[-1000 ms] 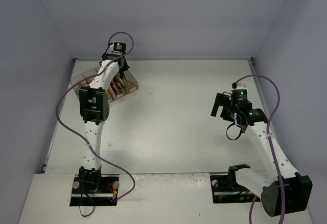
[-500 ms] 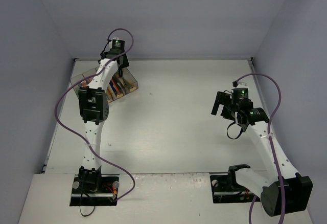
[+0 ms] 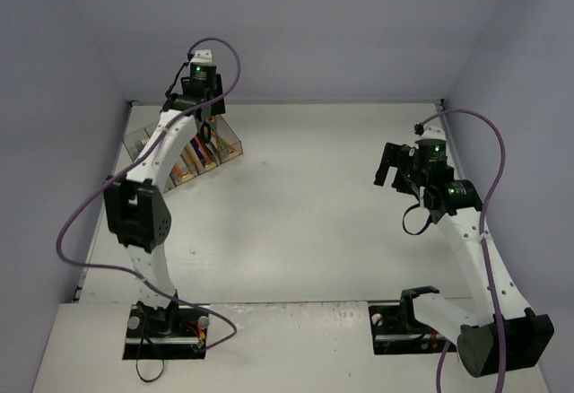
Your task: Sort the eating utensils into containers
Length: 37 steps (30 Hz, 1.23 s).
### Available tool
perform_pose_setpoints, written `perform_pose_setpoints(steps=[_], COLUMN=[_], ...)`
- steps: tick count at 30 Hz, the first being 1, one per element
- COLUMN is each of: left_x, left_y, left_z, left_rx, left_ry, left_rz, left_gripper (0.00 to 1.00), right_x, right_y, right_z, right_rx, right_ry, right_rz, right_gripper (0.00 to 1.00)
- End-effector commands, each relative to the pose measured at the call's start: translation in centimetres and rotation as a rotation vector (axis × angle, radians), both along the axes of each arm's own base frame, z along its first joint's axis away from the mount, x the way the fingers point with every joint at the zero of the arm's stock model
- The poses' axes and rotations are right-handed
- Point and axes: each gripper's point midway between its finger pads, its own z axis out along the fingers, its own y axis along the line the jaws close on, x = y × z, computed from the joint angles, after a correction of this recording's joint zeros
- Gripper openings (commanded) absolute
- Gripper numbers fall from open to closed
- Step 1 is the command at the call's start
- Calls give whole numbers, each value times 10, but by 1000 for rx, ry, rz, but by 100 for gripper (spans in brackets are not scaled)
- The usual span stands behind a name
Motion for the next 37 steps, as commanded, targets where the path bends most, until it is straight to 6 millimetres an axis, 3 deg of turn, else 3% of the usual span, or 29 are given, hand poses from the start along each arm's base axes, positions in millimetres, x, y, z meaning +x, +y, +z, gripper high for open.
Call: perform_pose_setpoints(steps=[1, 4, 5, 6, 7, 8, 14, 18, 22, 26, 28, 37], left_x=[-41, -91, -104, -105, -131, -141, -205, -243, -264, -290, -301, -313], left_y=[11, 22, 24, 23, 29, 32, 54, 74, 87, 111, 115, 115], left_z=[119, 154, 158, 147, 164, 167, 171, 153, 134, 111, 110, 95], left_rx=[51, 55, 56, 64, 65, 64, 74, 102, 135, 158, 142, 91], left_ry=[-287, -352, -362, -335, -374, -383, -389, -360, -321, -314, -343, -326], left_rz=[-6, -22, -39, -42, -59, -61, -55, -13, 15, 114, 130, 138], left_gripper=[49, 51, 54, 54, 59, 62, 70, 74, 76, 89, 89, 89], right_x=[16, 18, 18, 18, 17, 16, 13, 9, 3, -3, -7, -24], right_y=[-13, -26, -28, -31, -36, -39, -45, -47, -47, -47, -50, -55], right_z=[67, 111, 121, 122, 134, 142, 159, 166, 170, 173, 177, 191], right_rx=[-50, -98, -112, -131, -157, -170, -214, -235, -233, -229, -237, -237], right_ry=[-190, -296, -319, -321, -346, -364, -401, -426, -455, -482, -501, -567], right_rz=[-35, -75, -76, -81, -90, -104, -126, -139, -143, -138, -146, -159], right_gripper=[100, 100, 100, 100, 100, 100, 100, 100, 100, 100, 100, 100])
